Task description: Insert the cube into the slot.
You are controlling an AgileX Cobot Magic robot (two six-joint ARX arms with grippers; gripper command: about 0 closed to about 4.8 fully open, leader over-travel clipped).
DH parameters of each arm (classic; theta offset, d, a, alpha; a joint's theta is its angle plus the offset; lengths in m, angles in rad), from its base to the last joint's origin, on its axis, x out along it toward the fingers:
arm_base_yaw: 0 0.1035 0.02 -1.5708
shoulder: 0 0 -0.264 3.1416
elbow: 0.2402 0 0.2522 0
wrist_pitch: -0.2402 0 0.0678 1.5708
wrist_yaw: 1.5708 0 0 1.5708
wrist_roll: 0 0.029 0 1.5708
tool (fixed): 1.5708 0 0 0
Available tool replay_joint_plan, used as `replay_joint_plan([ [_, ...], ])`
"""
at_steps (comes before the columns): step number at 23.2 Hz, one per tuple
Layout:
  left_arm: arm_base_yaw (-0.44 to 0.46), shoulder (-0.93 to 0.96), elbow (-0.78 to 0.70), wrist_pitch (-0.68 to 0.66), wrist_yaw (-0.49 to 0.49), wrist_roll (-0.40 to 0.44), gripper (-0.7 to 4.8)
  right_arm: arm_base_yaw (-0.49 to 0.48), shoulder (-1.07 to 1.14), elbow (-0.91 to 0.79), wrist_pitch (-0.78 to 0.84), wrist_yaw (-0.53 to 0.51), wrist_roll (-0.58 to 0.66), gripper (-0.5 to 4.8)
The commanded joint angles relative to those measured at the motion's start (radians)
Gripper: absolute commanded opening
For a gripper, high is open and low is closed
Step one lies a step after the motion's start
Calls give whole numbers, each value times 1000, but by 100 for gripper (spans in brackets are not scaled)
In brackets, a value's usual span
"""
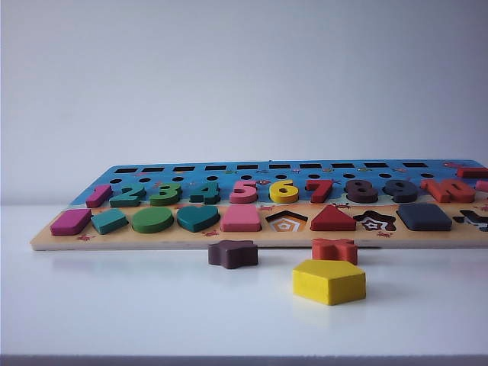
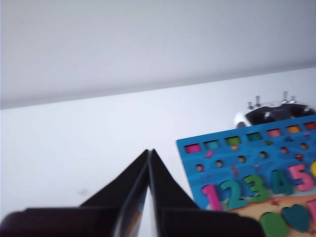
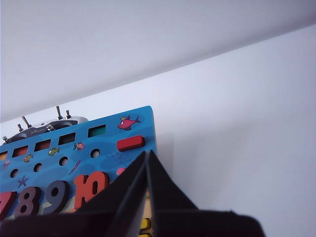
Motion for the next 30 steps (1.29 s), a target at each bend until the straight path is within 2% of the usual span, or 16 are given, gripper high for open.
replay_joint_plan([
  [1, 32, -44, -66, 15, -168, 10, 10, 1, -3, 2, 14, 6, -4, -7],
  [3, 52, -91, -141, 30, -266, 24, 10, 3, -3, 2, 13, 6, -4, -7],
  [9, 64, -153, -230, 97, -349, 55, 10, 3, -3, 2, 13, 6, -4, -7],
  [23, 65, -220, -341, 208, -370, 54, 10, 3, -3, 2, 5, 7, -4, -5],
  [25, 65, -245, -381, 234, -370, 51, 10, 3, -3, 2, 6, 33, -9, -5],
  [27, 65, -269, -415, 245, -367, 51, 10, 3, -3, 2, 6, 52, -60, -6],
  [29, 65, -294, -455, 269, -367, 51, 10, 3, -3, 2, 6, 51, -179, -8],
  [30, 65, -299, -465, 277, -367, 51, 10, 3, -3, 2, 6, 51, -181, -8],
])
